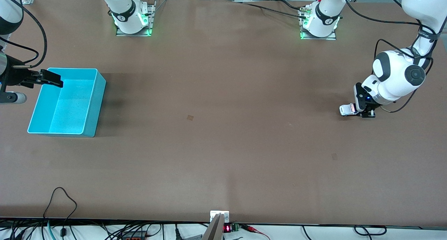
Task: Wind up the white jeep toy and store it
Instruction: 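Drag the jeep backward along the table with the left gripper, then release the jeep and raise the left gripper away from it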
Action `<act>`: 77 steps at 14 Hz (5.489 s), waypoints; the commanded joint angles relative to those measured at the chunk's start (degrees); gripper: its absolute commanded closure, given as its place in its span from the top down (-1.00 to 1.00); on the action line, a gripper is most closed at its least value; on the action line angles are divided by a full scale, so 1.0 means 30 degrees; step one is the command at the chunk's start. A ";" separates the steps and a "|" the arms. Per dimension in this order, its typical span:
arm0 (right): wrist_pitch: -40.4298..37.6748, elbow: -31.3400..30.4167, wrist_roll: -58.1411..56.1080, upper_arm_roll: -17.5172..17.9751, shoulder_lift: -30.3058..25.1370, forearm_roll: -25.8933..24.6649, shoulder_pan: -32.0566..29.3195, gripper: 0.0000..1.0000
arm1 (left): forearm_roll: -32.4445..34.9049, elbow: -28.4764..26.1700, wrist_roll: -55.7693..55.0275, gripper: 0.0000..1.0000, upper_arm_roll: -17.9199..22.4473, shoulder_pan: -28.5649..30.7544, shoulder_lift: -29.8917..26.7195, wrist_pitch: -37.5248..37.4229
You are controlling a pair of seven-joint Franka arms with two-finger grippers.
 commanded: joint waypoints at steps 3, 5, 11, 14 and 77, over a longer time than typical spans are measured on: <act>-0.0098 -0.0345 -0.0192 0.0056 -0.0416 -0.0093 0.0030 1.00 | 0.0255 -0.0222 0.1255 -0.99 0.0105 0.1122 0.1761 0.0675; -0.0098 -0.0345 -0.0163 0.0056 -0.0416 -0.0064 0.0059 1.00 | 0.0255 -0.0164 0.1785 -0.99 0.0105 0.1619 0.1877 0.0704; -0.0098 -0.0345 -0.0133 0.0057 -0.0416 -0.0064 0.0060 1.00 | 0.0665 -0.0105 0.1786 -0.99 0.0105 0.1709 0.1996 0.0704; -0.0098 -0.0345 -0.0133 0.0056 -0.0416 -0.0064 0.0060 1.00 | 0.1015 -0.0076 0.1815 -0.99 0.0221 0.1797 0.2025 0.0704; -0.0098 -0.0345 -0.0221 0.0027 -0.0357 -0.0035 -0.0233 1.00 | -0.0447 1.1345 -3.0021 1.00 0.0798 -0.6547 -0.2311 -1.4413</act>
